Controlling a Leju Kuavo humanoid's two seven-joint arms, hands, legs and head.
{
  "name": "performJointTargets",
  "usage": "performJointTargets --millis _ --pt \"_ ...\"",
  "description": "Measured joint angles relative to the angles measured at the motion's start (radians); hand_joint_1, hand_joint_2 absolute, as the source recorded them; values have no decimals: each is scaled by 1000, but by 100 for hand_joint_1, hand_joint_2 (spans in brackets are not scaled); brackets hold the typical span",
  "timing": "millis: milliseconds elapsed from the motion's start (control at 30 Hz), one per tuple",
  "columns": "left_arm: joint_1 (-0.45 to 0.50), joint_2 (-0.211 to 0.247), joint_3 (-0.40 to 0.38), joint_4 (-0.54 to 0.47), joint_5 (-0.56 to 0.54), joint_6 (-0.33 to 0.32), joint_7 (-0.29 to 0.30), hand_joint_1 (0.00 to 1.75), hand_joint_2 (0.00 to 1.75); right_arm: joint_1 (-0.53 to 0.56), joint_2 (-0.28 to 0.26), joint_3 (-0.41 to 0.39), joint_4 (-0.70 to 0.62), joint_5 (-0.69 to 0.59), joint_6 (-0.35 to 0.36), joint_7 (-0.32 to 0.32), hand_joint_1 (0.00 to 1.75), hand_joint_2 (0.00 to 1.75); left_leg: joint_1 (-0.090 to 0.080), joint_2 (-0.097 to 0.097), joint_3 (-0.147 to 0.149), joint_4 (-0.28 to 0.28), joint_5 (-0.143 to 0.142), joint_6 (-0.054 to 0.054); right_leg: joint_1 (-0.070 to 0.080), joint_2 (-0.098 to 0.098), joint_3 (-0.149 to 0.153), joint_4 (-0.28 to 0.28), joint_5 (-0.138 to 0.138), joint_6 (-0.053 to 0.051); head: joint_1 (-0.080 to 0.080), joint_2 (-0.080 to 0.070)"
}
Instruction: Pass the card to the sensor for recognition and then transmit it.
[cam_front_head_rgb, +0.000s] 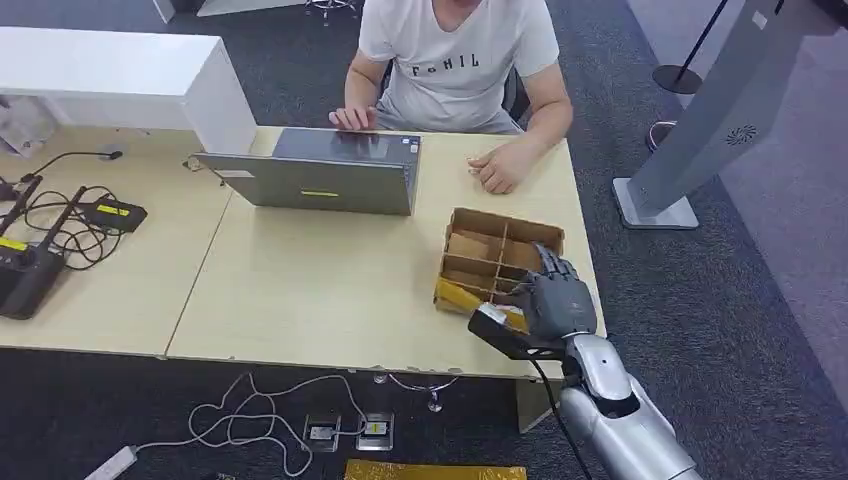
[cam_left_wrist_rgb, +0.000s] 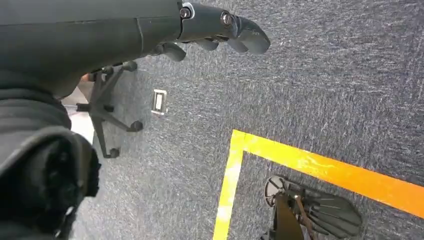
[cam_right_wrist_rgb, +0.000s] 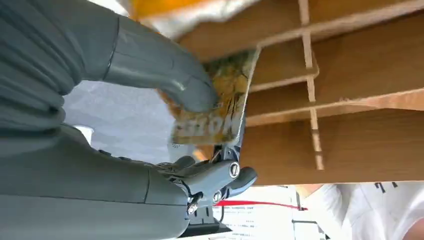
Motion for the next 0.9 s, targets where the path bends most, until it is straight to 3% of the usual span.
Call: performJointTargets --millis 900 --pt "0 0 -14 0 -1 -2 0 0 0 0 1 1 0 5 -3 -4 175 175 0 0 0 0 0 0 0 0 0 0 0 0 0 0"
